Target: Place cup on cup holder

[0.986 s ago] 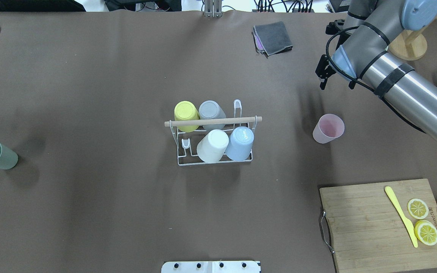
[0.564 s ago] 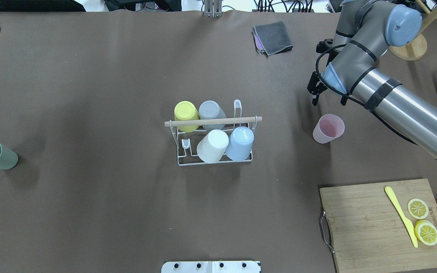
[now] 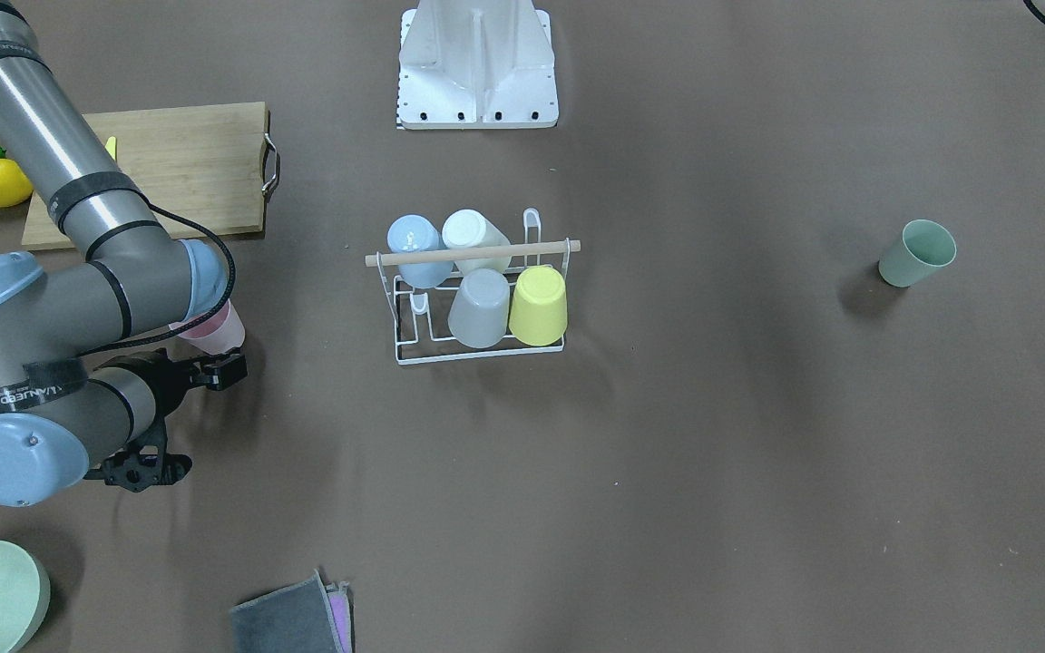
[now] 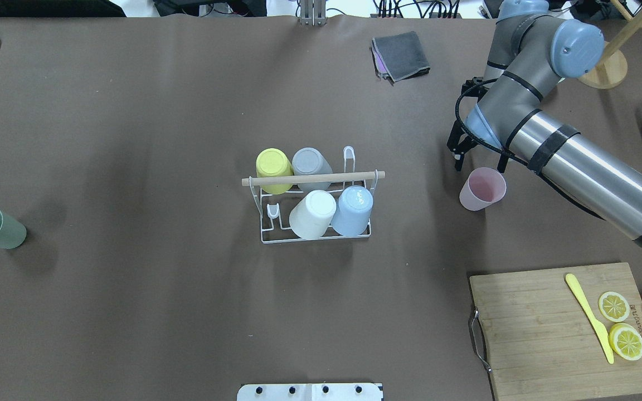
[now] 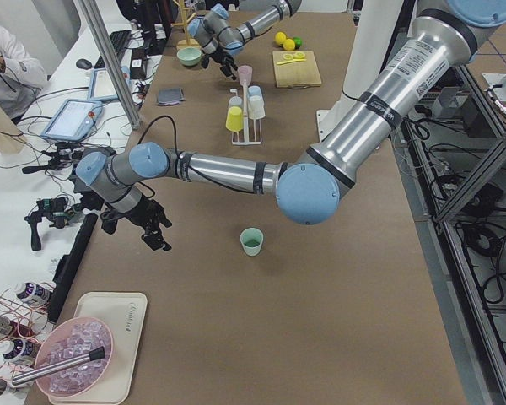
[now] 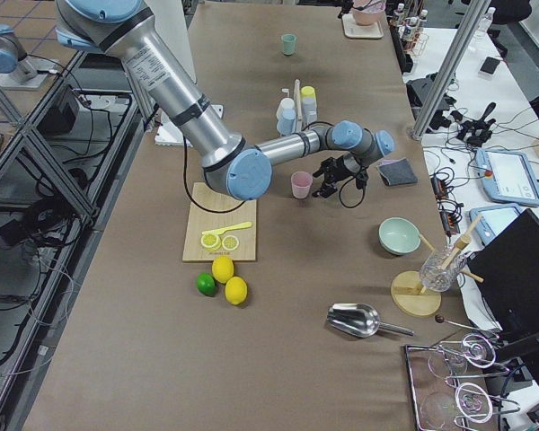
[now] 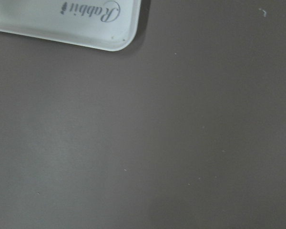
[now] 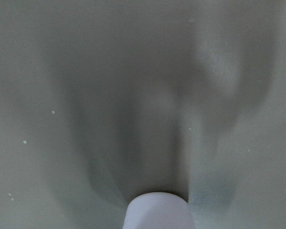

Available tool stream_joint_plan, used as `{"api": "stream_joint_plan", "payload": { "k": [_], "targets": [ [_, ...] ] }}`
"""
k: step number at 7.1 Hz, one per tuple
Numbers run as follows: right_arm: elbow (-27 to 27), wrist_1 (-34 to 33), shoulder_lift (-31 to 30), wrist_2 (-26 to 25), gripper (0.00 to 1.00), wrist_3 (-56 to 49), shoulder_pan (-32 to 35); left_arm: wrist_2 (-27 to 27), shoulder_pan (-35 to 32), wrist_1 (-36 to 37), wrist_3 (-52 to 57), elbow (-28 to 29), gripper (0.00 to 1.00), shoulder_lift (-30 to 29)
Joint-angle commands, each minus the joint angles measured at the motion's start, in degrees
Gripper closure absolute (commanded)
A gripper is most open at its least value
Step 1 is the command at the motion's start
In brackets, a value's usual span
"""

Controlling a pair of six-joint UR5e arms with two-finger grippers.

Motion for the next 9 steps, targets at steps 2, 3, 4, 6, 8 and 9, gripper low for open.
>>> {"api": "stream_joint_plan", "payload": {
  "k": [2,3,4,6,8,9],
  "targets": [
    [-3.96,-3.67,0.46,0.84,0.00,-9.43,-0.23,-3.64,4.97,0.32,0.19,7.12,0.03,-2.91],
    [-4.15,-4.74,0.64,0.84,0.00,-10.79,-0.14,-4.96,5.85,2.76,1.75,7.14,0.03,-2.91],
    [-4.50,-4.75,0.73,1.36,0.00,-10.80,-0.14,-5.06,7.08,7.04,5.95,7.14,0.03,-2.91],
    [-6.08,-4.84,1.34,1.72,0.00,-10.80,-0.22,-5.06,8.40,14.17,12.72,7.05,0.03,-3.00],
    [-6.43,-5.45,1.78,1.80,0.00,-10.80,-0.31,-5.06,9.11,18.15,17.49,7.05,0.03,-2.48],
    [-6.61,-6.07,2.13,2.41,0.00,-10.80,-0.49,-5.06,10.59,18.34,17.68,7.05,0.03,-1.34]
  ]
}}
